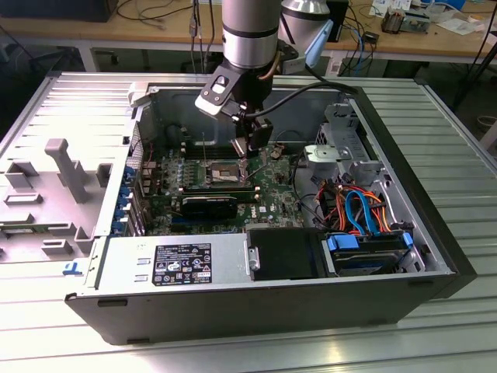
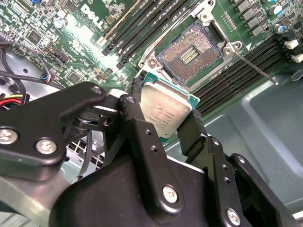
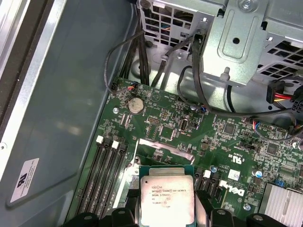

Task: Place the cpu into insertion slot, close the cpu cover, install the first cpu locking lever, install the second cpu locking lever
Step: 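Place the cpu into insertion slot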

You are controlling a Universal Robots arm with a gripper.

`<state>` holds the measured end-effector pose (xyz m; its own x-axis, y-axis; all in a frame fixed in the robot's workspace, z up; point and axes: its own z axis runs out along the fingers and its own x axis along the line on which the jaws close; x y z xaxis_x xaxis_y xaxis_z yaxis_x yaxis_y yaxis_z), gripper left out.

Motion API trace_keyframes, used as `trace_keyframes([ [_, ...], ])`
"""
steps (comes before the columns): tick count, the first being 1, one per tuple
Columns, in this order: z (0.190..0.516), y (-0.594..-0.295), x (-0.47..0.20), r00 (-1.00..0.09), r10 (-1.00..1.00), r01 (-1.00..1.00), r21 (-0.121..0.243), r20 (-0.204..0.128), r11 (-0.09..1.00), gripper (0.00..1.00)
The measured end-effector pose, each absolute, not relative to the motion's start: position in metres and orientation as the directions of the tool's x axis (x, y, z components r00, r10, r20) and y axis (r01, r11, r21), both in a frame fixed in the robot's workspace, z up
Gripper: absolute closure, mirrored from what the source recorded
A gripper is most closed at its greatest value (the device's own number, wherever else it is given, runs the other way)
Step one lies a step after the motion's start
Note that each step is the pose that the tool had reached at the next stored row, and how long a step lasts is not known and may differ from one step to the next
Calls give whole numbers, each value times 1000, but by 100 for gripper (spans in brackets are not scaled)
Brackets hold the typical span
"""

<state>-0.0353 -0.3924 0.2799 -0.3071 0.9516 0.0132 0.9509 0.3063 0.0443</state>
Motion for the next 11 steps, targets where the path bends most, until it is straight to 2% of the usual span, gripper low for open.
trace_keyframes([
  [11,280,-392,-35,-268,963,963,44,13,267,45],
])
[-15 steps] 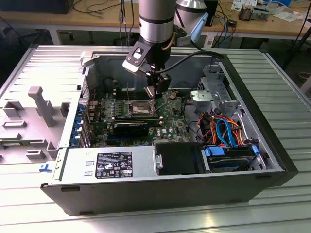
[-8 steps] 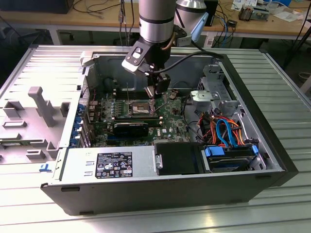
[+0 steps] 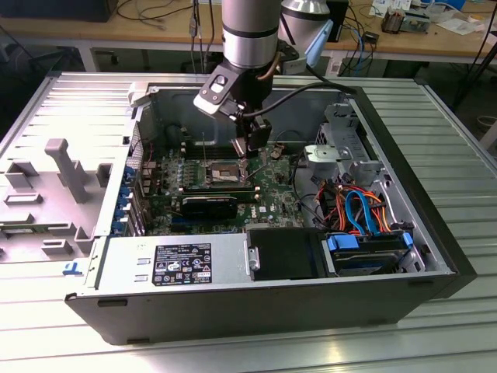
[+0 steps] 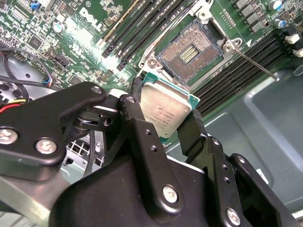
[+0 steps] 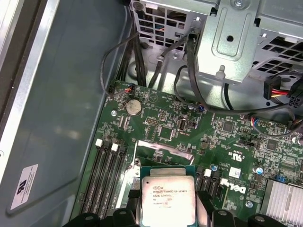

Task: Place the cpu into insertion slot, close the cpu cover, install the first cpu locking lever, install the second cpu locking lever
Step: 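Place the cpu into insertion slot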

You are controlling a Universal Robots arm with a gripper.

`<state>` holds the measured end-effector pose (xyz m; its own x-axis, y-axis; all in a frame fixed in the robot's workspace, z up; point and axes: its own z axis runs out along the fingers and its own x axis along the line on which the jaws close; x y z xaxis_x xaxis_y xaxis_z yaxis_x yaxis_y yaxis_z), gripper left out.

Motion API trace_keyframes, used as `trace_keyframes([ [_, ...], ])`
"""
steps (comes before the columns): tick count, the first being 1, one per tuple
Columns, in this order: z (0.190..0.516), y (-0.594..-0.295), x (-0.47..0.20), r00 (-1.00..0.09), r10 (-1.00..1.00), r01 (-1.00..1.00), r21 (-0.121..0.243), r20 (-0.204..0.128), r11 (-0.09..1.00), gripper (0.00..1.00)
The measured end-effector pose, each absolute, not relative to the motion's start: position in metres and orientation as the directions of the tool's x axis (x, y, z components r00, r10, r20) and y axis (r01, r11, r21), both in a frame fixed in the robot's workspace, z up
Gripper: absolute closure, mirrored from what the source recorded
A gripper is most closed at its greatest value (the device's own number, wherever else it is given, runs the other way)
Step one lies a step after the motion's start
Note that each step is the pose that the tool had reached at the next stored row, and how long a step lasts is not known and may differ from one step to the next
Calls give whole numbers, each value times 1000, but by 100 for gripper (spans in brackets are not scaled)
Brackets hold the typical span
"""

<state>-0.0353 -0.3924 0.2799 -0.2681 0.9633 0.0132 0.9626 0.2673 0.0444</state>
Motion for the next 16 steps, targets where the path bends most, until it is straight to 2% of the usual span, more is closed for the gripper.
trace_keyframes([
  [16,280,-392,-35,-225,974,973,44,13,225,45],
])
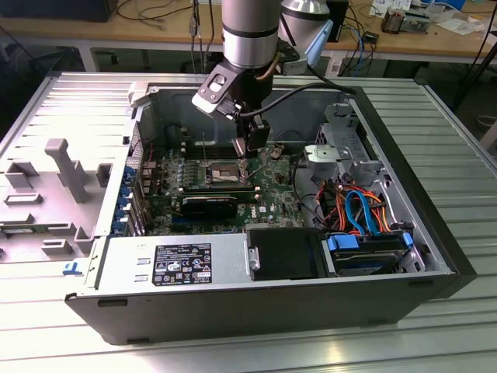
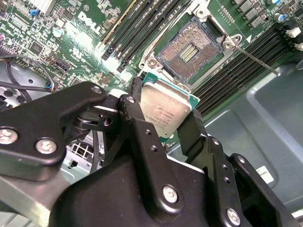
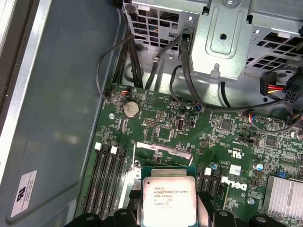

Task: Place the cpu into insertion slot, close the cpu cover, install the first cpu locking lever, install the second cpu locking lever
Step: 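Place the cpu into insertion slot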

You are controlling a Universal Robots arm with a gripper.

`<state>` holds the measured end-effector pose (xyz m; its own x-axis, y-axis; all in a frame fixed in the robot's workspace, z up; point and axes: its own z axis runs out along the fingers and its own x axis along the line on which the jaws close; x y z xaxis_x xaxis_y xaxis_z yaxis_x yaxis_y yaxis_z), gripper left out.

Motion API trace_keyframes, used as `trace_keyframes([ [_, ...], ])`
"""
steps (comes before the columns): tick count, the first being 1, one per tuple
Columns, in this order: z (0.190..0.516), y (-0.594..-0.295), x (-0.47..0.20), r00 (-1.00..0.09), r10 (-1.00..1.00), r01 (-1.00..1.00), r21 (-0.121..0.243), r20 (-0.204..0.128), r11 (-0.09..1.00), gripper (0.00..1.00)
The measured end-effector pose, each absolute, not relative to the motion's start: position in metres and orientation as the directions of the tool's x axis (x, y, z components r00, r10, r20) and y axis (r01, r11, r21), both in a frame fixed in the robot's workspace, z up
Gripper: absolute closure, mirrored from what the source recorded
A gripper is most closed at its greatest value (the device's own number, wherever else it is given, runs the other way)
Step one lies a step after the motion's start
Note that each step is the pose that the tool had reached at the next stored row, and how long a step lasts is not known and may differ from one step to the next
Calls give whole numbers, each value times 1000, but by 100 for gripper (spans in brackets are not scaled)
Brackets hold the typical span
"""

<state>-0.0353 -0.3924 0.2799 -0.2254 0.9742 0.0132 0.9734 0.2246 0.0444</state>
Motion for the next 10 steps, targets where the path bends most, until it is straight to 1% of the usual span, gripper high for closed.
trace_keyframes([
  [10,280,-392,-35,-185,983,982,44,13,184,45],
])
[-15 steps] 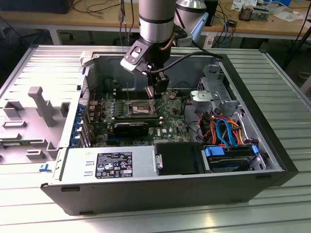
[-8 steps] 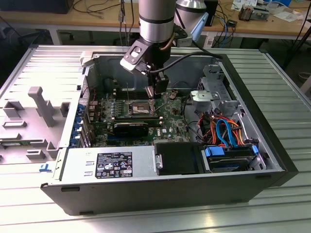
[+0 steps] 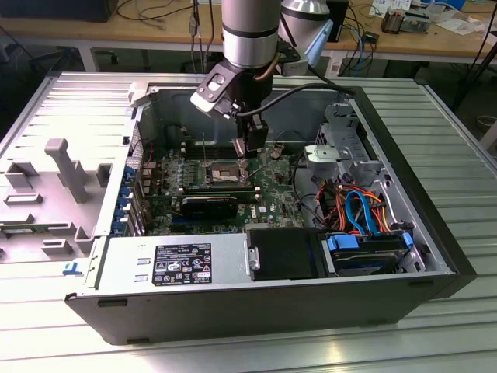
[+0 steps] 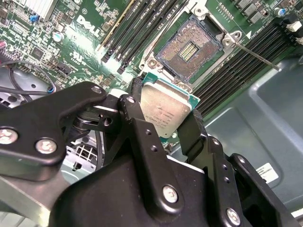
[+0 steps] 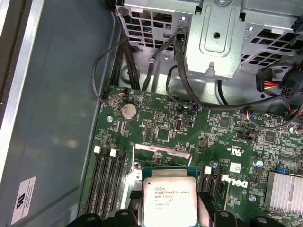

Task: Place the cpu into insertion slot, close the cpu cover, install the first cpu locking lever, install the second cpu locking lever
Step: 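Place the cpu into insertion slot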

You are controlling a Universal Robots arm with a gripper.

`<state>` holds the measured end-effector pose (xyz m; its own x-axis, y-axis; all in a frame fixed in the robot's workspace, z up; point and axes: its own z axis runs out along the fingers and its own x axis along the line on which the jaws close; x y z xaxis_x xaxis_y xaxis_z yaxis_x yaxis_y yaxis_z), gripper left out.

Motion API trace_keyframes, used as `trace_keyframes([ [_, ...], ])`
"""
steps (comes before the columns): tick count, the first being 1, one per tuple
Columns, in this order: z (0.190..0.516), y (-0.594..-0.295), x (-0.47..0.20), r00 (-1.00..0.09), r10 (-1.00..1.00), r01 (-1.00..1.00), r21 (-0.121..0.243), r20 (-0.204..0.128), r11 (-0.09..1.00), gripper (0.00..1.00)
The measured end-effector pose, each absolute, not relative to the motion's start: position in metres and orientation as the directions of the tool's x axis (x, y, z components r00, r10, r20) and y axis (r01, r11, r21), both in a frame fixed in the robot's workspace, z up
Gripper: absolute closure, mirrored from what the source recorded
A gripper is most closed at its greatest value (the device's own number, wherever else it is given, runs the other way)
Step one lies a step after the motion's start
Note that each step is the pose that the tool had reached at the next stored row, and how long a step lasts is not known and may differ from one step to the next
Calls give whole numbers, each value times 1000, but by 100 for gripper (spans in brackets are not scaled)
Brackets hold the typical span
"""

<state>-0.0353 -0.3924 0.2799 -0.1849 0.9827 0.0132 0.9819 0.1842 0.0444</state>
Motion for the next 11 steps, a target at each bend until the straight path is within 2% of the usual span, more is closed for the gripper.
trace_keyframes([
  [11,280,-392,-35,-154,988,987,44,13,153,45],
])
